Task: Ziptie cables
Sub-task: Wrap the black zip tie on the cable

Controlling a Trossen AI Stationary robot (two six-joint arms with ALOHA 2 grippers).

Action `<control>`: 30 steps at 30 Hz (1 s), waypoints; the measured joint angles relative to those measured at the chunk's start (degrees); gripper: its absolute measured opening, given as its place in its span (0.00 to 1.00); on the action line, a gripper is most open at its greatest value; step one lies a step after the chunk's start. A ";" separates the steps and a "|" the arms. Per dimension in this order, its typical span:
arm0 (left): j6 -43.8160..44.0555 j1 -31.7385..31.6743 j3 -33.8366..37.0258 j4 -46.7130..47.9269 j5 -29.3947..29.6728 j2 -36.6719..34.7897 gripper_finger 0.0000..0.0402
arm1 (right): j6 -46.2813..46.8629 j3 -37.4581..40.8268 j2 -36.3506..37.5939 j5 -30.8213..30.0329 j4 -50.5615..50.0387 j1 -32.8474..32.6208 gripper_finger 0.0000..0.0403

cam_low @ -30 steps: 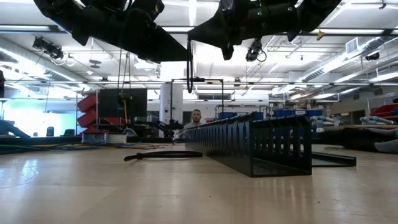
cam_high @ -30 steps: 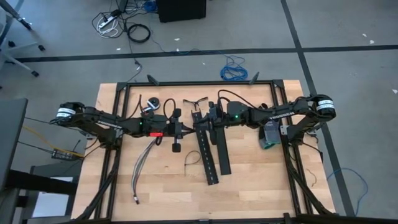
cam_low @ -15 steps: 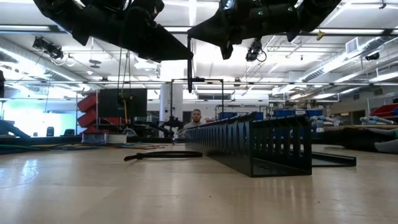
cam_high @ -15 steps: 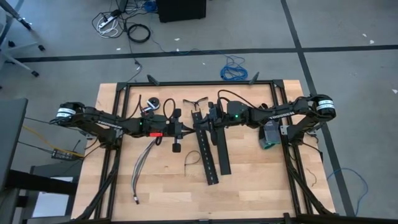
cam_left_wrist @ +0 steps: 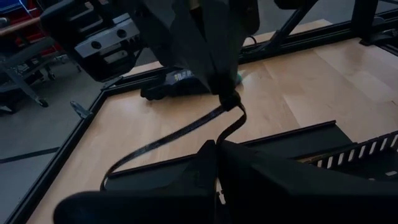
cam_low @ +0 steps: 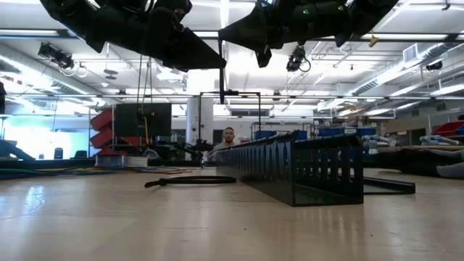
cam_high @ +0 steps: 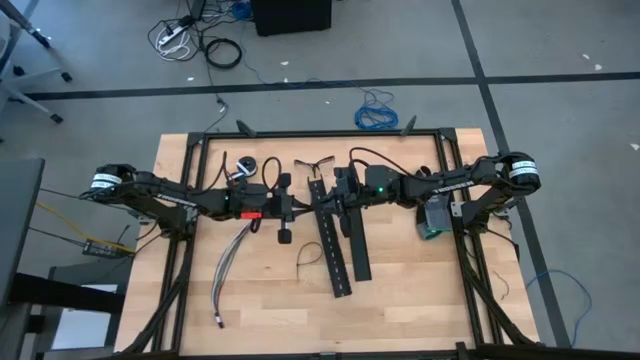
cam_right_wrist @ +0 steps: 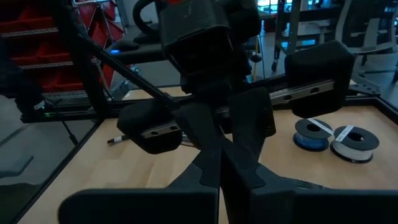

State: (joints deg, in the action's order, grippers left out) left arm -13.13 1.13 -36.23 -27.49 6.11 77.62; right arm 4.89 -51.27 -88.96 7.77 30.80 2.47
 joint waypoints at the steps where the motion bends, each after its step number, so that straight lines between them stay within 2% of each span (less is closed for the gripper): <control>1: 0.01 0.00 0.00 0.00 0.00 0.00 0.00 | 0.00 0.00 -0.01 -0.02 0.04 -0.07 0.00; 12: 2.62 0.13 -0.09 0.11 -1.56 0.00 0.04 | -0.48 0.00 -0.01 -0.08 0.33 -0.09 0.00; 24: 7.66 0.17 -0.22 0.71 -1.88 -0.13 0.32 | -0.64 0.01 -0.03 -0.28 0.15 -0.01 0.00; 30: 10.60 0.17 -0.22 5.69 -1.86 -0.45 0.37 | -0.96 0.02 -0.03 -0.23 -0.45 1.41 0.00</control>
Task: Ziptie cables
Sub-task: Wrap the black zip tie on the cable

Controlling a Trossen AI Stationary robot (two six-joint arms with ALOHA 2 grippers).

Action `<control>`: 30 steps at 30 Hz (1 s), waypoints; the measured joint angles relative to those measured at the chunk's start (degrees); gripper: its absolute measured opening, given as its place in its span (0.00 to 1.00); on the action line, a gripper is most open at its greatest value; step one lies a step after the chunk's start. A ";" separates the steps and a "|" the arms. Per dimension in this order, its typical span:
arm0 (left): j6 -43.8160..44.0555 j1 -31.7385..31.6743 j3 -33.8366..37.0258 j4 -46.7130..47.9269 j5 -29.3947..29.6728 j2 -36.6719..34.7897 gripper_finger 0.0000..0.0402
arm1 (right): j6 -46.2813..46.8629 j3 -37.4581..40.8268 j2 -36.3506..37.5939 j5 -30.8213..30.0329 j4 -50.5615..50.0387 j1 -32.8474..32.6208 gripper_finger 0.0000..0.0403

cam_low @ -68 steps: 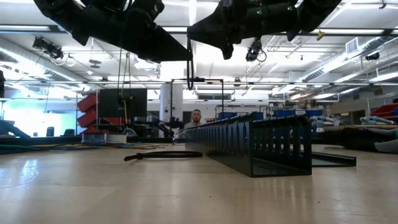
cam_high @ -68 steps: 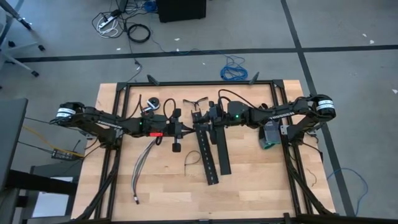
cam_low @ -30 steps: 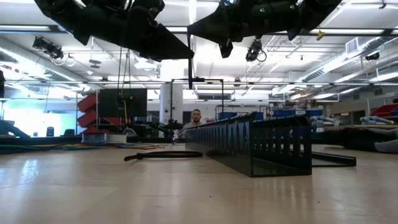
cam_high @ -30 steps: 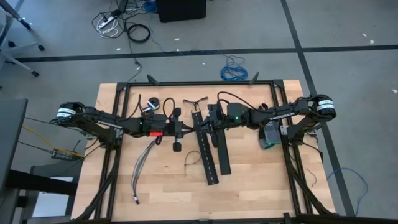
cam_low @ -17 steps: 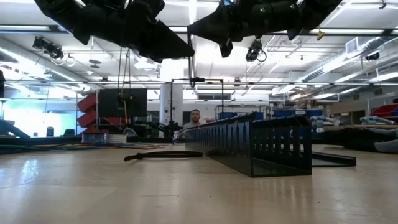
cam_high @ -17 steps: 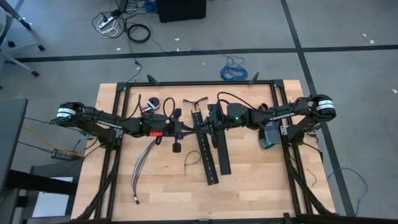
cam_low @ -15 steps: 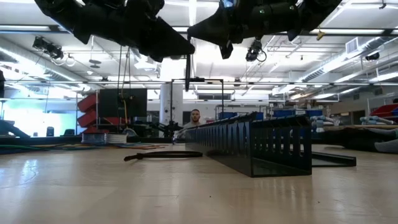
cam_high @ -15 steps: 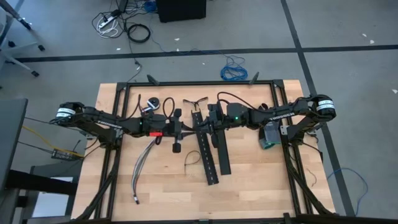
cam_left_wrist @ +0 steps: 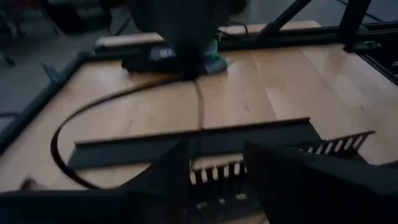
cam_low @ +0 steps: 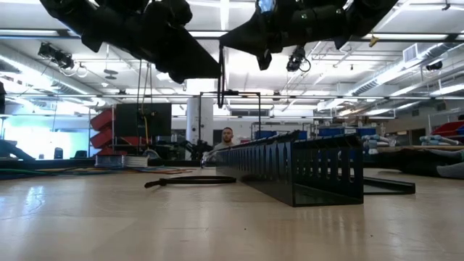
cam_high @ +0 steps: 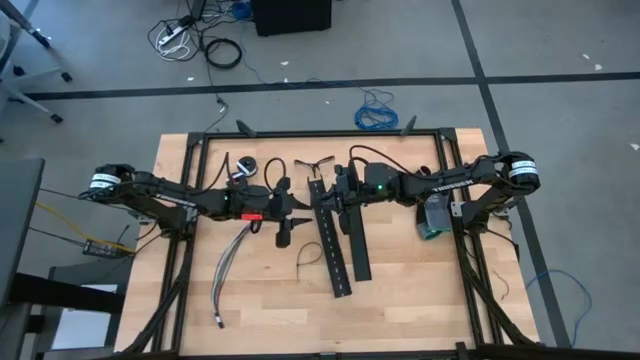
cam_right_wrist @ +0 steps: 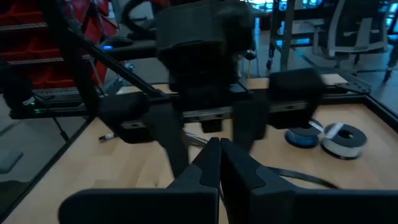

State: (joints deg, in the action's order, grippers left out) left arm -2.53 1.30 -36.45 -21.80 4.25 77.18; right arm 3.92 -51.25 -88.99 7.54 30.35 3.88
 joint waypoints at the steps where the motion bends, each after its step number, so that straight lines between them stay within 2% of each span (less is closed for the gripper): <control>1: 0.15 0.00 0.00 0.12 0.01 -0.04 0.37 | 0.00 0.01 0.00 0.00 -0.28 0.30 0.00; 16: -0.41 0.00 -0.02 2.30 3.03 -5.72 0.37 | 0.31 0.01 0.02 1.19 -2.45 0.88 0.00; 30: -1.75 0.00 -0.02 -1.31 3.13 -5.65 0.37 | 0.59 0.01 0.02 1.44 -1.64 0.70 0.00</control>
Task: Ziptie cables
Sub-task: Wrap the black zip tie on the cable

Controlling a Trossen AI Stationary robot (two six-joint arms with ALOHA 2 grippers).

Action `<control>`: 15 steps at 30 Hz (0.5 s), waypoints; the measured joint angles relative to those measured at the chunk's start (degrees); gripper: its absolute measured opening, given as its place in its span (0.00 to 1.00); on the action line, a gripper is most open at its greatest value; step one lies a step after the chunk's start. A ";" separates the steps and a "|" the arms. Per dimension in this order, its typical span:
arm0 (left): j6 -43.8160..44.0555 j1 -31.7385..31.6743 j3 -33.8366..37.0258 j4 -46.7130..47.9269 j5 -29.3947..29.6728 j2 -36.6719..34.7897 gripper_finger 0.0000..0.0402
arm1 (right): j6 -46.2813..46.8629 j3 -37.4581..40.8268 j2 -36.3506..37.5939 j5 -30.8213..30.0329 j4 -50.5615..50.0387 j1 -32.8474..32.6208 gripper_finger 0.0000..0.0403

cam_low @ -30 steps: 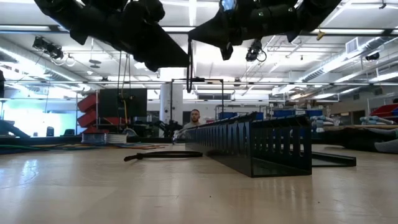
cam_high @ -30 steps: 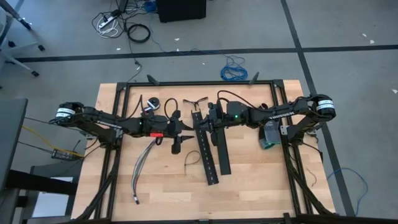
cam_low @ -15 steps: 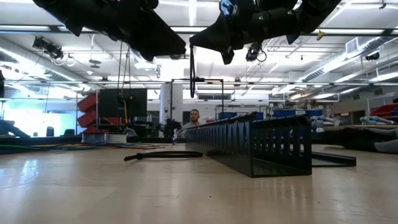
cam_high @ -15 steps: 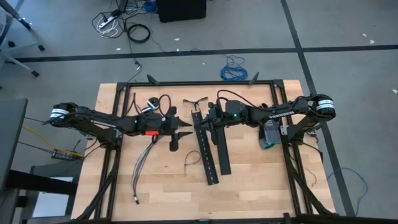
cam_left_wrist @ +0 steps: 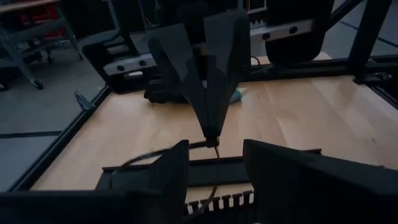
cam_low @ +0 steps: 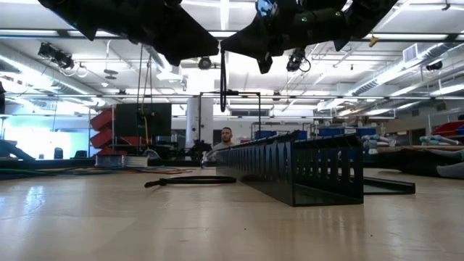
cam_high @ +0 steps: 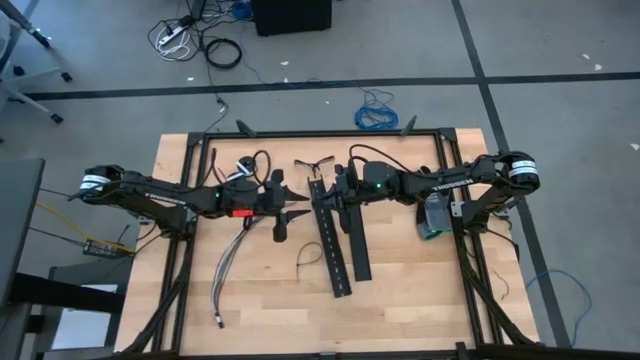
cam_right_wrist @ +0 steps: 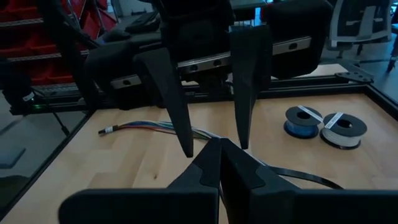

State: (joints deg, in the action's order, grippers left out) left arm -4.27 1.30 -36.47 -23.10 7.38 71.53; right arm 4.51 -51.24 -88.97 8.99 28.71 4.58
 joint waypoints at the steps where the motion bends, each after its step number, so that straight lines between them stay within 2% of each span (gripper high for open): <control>1: 0.00 0.00 0.00 -0.26 0.00 0.00 0.37 | 0.00 0.00 0.00 0.01 0.00 0.00 0.00; 15: 1.53 0.00 0.00 -1.93 -0.02 0.09 0.37 | 0.44 0.00 0.02 0.07 1.44 0.00 0.00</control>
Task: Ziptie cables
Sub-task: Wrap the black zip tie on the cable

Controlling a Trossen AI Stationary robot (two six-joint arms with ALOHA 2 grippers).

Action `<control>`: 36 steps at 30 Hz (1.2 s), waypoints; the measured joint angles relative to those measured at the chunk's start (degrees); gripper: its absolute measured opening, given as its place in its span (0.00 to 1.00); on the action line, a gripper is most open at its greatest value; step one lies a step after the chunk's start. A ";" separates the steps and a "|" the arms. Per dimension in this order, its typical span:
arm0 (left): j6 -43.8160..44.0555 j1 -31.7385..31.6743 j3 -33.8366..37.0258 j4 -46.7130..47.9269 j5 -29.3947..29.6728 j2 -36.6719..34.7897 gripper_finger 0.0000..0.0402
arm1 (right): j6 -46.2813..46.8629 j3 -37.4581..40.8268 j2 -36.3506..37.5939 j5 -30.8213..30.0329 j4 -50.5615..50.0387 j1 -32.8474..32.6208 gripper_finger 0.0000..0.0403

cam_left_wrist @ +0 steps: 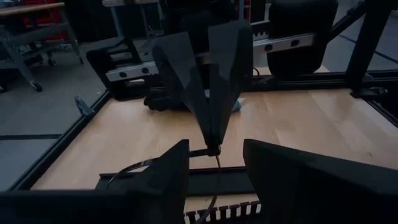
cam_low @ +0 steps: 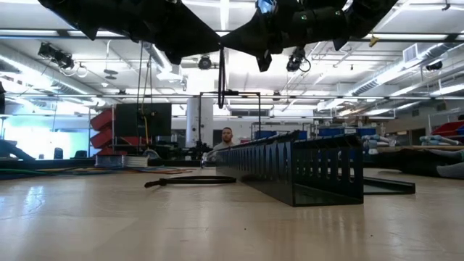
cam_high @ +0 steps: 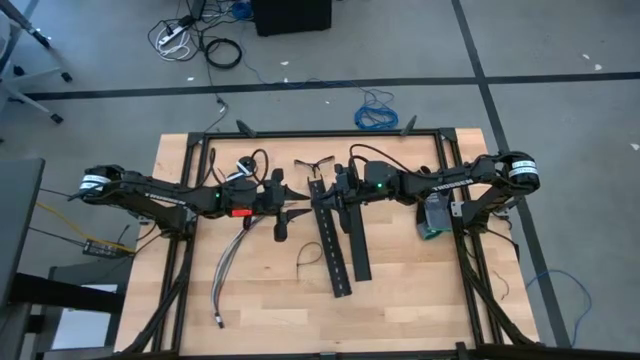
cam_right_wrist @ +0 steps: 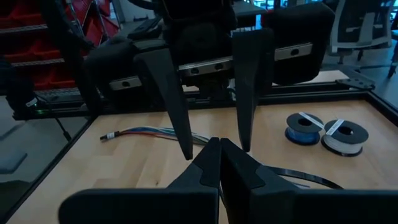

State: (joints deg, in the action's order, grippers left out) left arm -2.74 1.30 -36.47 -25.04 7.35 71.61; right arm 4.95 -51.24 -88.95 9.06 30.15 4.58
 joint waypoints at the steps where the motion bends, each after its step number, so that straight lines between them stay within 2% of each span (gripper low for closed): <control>1: 0.02 0.00 0.00 -0.13 0.00 0.00 0.37 | 0.00 0.00 0.00 0.00 0.00 0.00 0.00; 25: 0.58 -0.07 0.02 -0.42 2.05 0.00 0.37 | 0.04 0.00 0.02 1.68 2.38 -0.07 0.00; 36: 3.42 -0.07 0.02 -0.86 1.95 0.00 0.37 | -0.05 0.00 0.02 1.51 3.32 -0.07 0.00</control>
State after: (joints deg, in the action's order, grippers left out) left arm 0.67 1.23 -36.45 -25.90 9.31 71.61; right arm 4.90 -51.24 -88.92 10.57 33.47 4.51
